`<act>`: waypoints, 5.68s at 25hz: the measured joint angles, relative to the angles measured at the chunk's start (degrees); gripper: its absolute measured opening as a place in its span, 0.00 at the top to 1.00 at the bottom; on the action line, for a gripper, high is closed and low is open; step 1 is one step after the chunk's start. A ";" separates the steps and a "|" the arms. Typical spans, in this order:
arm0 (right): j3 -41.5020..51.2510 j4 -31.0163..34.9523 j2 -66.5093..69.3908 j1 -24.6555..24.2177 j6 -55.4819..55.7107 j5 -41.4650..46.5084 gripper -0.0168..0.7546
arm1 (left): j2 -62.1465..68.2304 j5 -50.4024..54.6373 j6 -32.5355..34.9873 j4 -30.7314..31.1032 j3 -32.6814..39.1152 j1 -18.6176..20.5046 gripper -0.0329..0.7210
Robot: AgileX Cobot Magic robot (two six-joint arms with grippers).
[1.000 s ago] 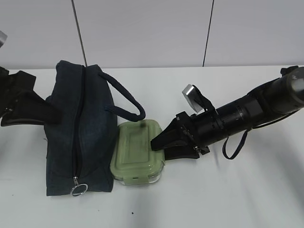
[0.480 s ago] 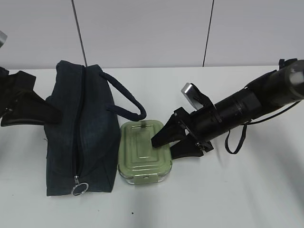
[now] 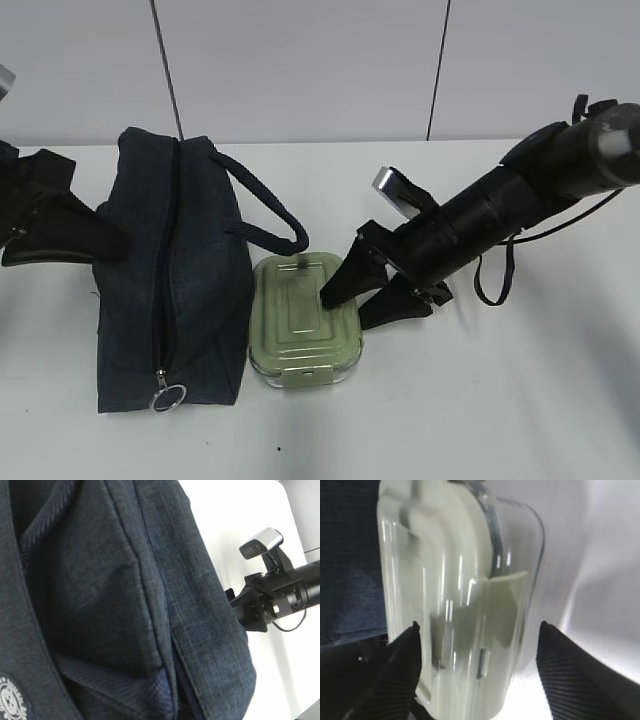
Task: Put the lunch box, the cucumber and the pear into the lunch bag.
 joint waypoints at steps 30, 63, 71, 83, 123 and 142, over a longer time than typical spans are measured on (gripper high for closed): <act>-3.96 -7.32 0.00 3.23 3.10 2.51 0.49 | 0.00 0.00 0.00 0.05 0.00 0.00 0.98; -15.31 -10.17 -7.65 -6.96 2.52 4.98 0.49 | 0.00 0.00 0.00 0.16 0.00 0.00 0.98; -17.11 -1.91 -10.14 -6.96 2.99 5.70 0.49 | 0.00 0.00 0.00 0.17 0.00 0.00 0.98; -17.11 9.38 -10.50 1.78 1.29 5.70 0.49 | 0.00 0.00 0.00 0.17 0.00 0.00 0.98; -17.71 -6.60 -3.94 10.33 9.57 -1.43 0.49 | 0.13 -0.42 0.00 -0.41 0.00 -0.07 0.98; -26.09 -9.78 -3.81 15.20 9.69 -2.22 0.32 | 0.13 -0.82 0.00 -0.41 0.00 -0.07 0.98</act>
